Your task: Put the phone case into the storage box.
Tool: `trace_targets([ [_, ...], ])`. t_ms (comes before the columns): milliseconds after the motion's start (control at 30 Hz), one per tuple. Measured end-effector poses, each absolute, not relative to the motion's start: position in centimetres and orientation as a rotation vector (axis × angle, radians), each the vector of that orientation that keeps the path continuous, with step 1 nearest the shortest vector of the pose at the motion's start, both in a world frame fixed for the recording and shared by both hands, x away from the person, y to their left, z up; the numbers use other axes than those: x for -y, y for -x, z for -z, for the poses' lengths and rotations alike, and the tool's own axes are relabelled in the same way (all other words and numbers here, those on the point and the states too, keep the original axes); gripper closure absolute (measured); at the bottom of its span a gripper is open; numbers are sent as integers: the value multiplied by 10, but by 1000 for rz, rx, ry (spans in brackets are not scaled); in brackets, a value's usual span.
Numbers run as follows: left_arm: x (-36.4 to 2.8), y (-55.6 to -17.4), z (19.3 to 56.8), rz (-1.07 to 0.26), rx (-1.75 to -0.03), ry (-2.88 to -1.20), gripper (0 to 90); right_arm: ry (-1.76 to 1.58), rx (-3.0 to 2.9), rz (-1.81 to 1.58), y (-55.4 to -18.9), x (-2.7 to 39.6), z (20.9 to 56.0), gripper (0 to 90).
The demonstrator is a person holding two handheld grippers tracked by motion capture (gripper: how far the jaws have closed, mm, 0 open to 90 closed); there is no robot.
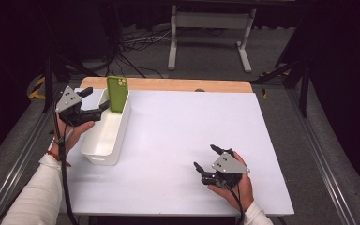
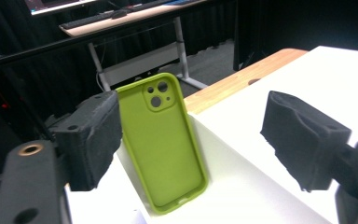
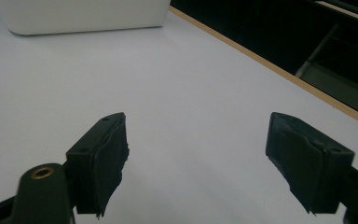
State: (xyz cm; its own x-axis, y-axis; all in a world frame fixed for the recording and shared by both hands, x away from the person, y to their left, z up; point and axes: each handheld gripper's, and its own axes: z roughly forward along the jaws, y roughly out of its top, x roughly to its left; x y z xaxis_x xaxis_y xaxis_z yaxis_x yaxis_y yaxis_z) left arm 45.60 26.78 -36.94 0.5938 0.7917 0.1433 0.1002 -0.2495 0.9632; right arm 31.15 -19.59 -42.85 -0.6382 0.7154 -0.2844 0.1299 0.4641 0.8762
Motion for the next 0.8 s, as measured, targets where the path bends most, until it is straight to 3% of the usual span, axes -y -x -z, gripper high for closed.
trace_targets([
  [333,-268,-436,368,-744,-723,-1680,75,-708,-2066,-1156,-313,195,429,212],
  [800,-267,-408,364,-736,-667,-1630,67,-705,-2065,-1151,-312,194,429,203],
])
